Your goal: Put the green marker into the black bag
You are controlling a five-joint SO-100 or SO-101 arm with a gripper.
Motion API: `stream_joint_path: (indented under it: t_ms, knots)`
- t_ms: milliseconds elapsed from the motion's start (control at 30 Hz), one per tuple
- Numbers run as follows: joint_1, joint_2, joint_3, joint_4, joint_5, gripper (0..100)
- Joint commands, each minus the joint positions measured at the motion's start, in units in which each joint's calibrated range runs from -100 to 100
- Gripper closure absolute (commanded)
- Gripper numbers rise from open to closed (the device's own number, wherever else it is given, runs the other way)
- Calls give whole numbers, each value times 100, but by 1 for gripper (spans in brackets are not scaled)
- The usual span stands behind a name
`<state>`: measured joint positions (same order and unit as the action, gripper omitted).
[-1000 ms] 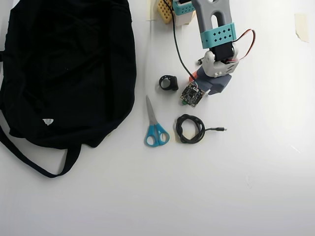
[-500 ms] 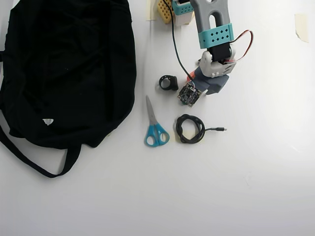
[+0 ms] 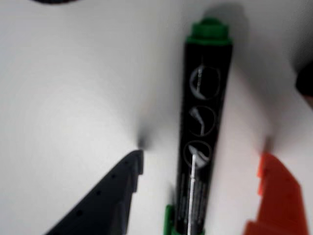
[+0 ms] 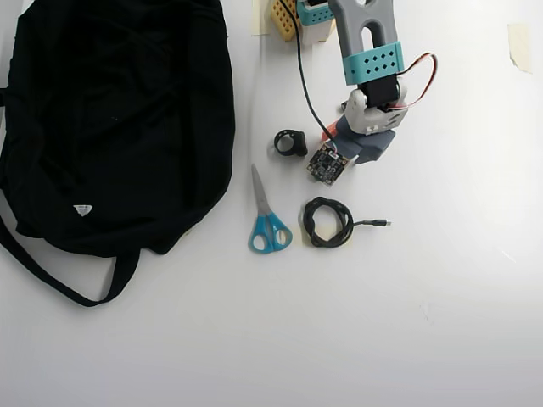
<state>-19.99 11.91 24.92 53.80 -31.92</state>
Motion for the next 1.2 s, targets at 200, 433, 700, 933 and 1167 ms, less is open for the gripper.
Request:
stream_joint_path:
  t_ms: [200, 433, 700, 933, 1167]
  knots:
    - [54, 78, 33, -57, -2, 81]
    - [54, 78, 42, -57, 14, 84]
    - [31, 103, 51, -57, 30, 84]
    - [2, 336, 42, -48, 30, 84]
    - [39, 336, 230, 29, 30, 84]
